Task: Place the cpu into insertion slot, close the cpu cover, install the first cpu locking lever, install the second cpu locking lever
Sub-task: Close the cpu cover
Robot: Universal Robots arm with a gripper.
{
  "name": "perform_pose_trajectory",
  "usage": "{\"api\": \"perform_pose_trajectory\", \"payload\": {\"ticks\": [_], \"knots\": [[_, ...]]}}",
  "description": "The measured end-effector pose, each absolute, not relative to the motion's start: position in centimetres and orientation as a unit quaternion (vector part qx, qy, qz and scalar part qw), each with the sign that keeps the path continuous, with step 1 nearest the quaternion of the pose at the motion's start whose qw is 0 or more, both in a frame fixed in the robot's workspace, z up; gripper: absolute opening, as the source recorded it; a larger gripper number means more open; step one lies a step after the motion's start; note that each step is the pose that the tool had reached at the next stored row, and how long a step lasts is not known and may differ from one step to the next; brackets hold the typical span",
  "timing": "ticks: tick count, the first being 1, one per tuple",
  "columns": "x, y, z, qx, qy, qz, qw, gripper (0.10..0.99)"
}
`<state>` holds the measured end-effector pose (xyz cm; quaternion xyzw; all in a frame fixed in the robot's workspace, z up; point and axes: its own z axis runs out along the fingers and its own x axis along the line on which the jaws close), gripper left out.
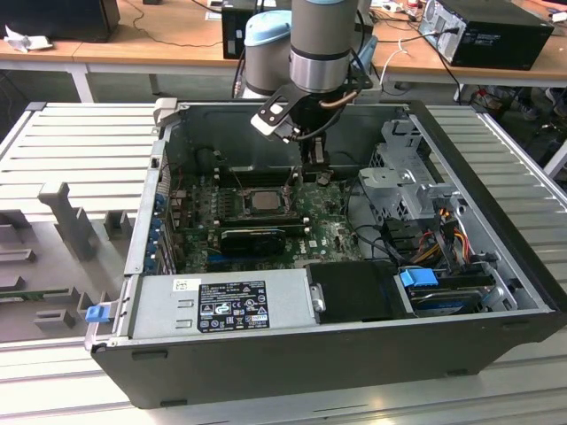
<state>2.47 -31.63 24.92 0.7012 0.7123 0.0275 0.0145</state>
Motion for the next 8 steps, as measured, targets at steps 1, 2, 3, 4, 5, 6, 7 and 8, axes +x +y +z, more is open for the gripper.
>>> {"api": "perform_pose_trajectory", "payload": {"ticks": [1,2,3,4,5,6,7,8], "knots": [[2.38,-31.63,24.92,0.701,0.712,0.027,0.014,0.106],[2.26,-31.63,24.92,0.701,0.712,0.027,0.014,0.106],[2.19,-31.63,24.91,0.701,0.712,0.028,0.014,0.106],[2.16,-31.63,24.92,0.701,0.712,0.027,0.014,0.106],[2.12,-31.63,24.92,0.701,0.712,0.027,0.014,0.106],[2.07,-31.63,24.91,0.701,0.712,0.027,0.014,0.106],[2.01,-31.63,24.91,0.701,0.712,0.027,0.014,0.106],[1.95,-31.63,24.91,0.701,0.712,0.027,0.014,0.106]]}}
